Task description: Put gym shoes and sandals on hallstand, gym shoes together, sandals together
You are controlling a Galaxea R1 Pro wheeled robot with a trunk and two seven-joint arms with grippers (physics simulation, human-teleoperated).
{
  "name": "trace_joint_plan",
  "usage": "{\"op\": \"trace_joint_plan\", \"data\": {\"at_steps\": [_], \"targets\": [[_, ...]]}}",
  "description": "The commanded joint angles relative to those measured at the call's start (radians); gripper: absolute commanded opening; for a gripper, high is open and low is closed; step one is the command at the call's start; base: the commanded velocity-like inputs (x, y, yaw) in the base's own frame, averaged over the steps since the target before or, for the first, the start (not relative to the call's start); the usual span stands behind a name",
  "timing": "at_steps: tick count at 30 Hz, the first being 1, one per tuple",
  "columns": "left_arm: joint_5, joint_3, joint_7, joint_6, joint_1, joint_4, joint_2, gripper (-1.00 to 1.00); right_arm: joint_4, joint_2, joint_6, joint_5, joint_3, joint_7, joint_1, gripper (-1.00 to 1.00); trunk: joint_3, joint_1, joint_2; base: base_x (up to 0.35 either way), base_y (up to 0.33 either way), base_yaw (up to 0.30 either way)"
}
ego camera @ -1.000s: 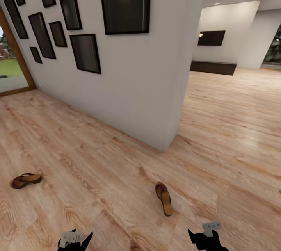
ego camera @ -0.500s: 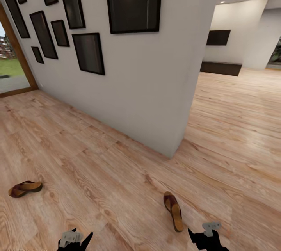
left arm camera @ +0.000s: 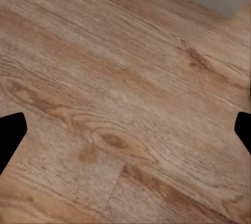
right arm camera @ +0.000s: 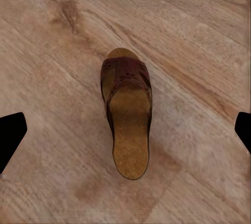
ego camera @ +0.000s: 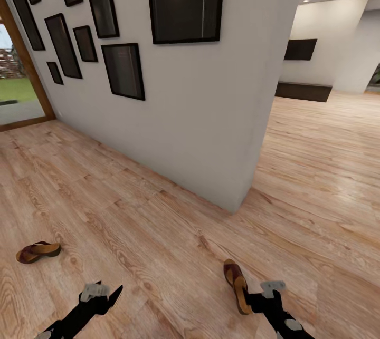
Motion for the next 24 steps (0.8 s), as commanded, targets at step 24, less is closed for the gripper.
{"op": "trace_joint_plan", "data": {"at_steps": [24], "targets": [[-0.019, -0.039, -0.309, 0.249, -0.196, -0.137, -0.017, 1.0, -0.319, 0.059, 0.441, -0.001, 0.005, -0.149, -0.018, 1.0, -0.001, 0.0, 0.0, 0.0, 0.0, 0.0]]}}
